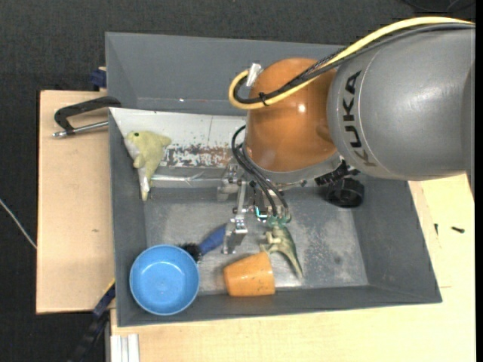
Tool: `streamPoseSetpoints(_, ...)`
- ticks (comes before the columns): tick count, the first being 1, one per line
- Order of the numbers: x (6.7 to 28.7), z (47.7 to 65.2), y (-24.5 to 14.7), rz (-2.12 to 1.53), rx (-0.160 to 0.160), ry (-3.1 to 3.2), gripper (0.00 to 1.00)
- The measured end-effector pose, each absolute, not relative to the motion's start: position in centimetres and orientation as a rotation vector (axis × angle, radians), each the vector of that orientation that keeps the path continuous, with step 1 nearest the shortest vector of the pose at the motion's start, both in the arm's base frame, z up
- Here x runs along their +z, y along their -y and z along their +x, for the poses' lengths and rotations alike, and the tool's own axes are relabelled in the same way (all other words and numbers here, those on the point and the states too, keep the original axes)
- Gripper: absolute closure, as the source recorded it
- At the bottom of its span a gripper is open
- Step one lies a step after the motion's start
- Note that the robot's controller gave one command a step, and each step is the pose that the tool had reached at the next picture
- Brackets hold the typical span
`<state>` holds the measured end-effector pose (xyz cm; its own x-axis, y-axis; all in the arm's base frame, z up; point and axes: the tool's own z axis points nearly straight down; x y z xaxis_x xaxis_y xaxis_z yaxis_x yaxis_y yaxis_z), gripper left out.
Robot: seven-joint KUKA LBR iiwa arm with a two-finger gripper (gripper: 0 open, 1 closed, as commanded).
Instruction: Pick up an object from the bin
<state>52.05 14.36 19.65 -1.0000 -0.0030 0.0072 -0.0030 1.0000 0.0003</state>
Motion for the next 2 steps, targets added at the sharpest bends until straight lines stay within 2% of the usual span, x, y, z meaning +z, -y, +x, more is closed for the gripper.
streamPoseSetpoints(1,7.68,52.38,-11.98,0.407,-0.003,3.123,0.0)
streamPoseSetpoints(2,7.7,52.21,-11.89,0.406,-0.001,3.117,1.0)
